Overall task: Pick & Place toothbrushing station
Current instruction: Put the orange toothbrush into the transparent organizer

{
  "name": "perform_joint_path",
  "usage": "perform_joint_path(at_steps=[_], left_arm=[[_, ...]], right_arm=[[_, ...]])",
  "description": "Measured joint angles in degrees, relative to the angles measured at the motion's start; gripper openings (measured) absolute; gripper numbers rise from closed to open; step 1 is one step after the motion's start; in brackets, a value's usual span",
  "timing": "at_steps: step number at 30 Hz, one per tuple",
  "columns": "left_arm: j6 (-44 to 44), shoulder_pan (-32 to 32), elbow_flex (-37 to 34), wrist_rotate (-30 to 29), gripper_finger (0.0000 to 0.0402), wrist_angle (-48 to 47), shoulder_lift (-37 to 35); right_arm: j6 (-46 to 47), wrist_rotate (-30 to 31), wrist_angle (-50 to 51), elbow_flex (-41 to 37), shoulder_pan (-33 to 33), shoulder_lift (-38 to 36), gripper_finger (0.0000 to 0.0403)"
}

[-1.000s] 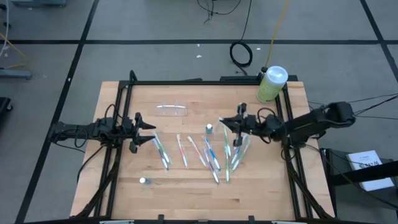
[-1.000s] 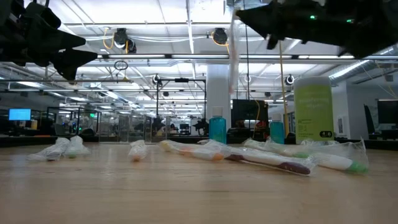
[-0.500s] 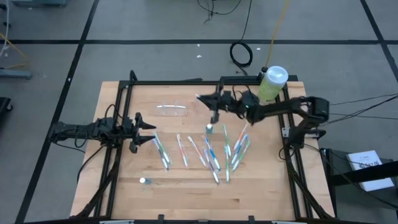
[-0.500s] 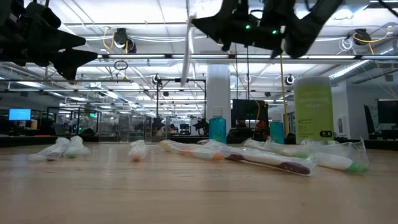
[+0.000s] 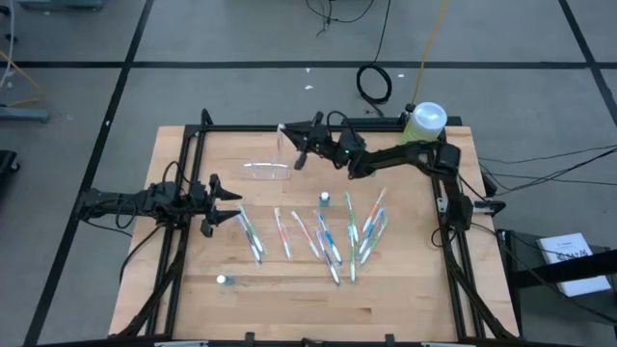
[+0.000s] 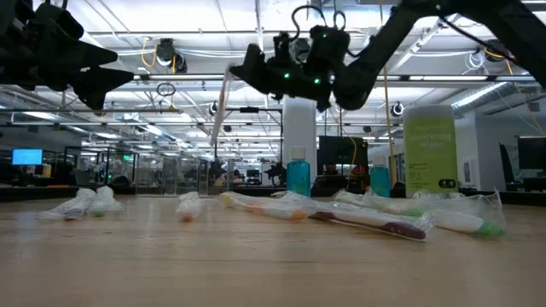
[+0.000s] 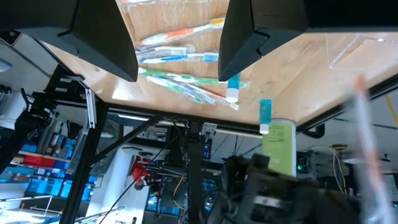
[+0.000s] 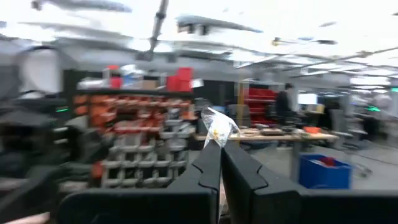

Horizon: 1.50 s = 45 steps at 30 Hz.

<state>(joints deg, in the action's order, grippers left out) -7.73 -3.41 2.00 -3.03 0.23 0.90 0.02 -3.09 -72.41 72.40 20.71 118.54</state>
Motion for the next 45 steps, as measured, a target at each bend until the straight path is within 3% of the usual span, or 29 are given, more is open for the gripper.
perform_joint_path(at_steps=[7,19,31,36,45], left_arm=[[0.0,0.0,0.0,0.0,0.023,0.0,0.0],[0.0,0.0,0.0,0.0,0.023,0.0,0.0],[0.0,0.0,0.0,0.0,0.023,0.0,0.0],[0.0,0.0,0.0,0.0,0.023,0.0,0.0],[0.0,0.0,0.0,0.0,0.023,0.0,0.0]], right_arm=[[3.8,6.2,-0.8,1.3,0.7,3.7,0.0],[1.1,6.3,7.6,1.2,-0.2,3.7,0.0],[-0.7,10.9,11.5,1.0,-0.2,3.7,0.0],[-0.3,12.4,6.7,-1.1,-0.2,3.7,0.0],[1.0,12.5,6.9,-3.0,-0.2,3.7,0.0]])
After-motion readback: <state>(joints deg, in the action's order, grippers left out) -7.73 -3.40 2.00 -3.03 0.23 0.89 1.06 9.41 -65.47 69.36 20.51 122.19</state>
